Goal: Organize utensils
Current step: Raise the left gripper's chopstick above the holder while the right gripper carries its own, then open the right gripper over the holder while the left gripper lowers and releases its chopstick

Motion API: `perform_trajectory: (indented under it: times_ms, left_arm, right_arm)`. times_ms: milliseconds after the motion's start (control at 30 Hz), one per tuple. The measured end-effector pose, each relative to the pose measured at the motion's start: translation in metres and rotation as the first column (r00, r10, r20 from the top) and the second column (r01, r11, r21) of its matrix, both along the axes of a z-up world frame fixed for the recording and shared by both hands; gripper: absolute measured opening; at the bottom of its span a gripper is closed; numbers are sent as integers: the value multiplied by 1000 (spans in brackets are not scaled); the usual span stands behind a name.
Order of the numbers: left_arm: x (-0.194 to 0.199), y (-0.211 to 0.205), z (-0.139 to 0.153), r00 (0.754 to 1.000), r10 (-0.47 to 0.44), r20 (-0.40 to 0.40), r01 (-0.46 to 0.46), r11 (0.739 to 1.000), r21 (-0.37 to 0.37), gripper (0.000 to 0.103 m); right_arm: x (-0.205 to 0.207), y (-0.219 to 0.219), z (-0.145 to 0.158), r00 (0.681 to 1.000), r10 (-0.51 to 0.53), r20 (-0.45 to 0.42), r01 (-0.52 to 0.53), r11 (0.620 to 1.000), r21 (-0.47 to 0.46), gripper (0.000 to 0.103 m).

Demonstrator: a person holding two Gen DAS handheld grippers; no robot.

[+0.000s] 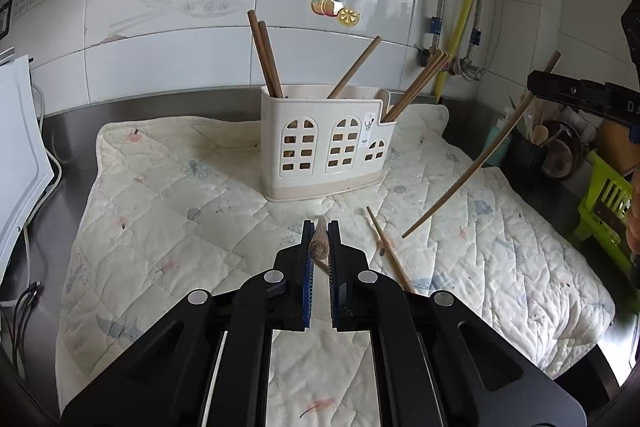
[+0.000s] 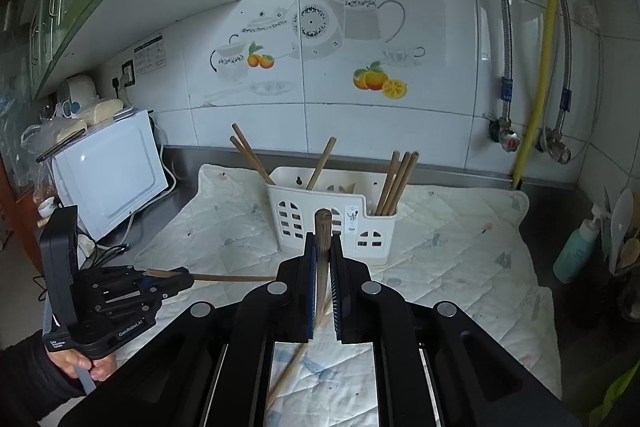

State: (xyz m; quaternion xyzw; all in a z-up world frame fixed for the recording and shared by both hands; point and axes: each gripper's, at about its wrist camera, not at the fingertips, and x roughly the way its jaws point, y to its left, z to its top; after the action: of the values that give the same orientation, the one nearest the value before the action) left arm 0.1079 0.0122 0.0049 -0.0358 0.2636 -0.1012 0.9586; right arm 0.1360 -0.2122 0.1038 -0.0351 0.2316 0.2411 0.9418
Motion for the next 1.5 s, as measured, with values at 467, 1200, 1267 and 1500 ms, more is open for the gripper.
perform_trajectory:
  times_ms: [467,1200,1267,1500]
  left_arm:
    - [18,9,50,999,-7,51,6,999,33,5]
    - [53,-15,174,950,-40,310,22,998,62,5]
    - [61,-18,186,939,-31,342,10,998,64,5]
    - [93,-27,203,920,5,391,-35,997,69,5]
  right_arm:
    - [57,5,92,988,-42,150,43,999,-3,6]
    - [165,25,18,994,-108,-13,106,988,-113,9]
    - [163,25,21,994,-106,7,106,987,-125,13]
    - [132,9,36,989,-102,106,114,987,-117,26]
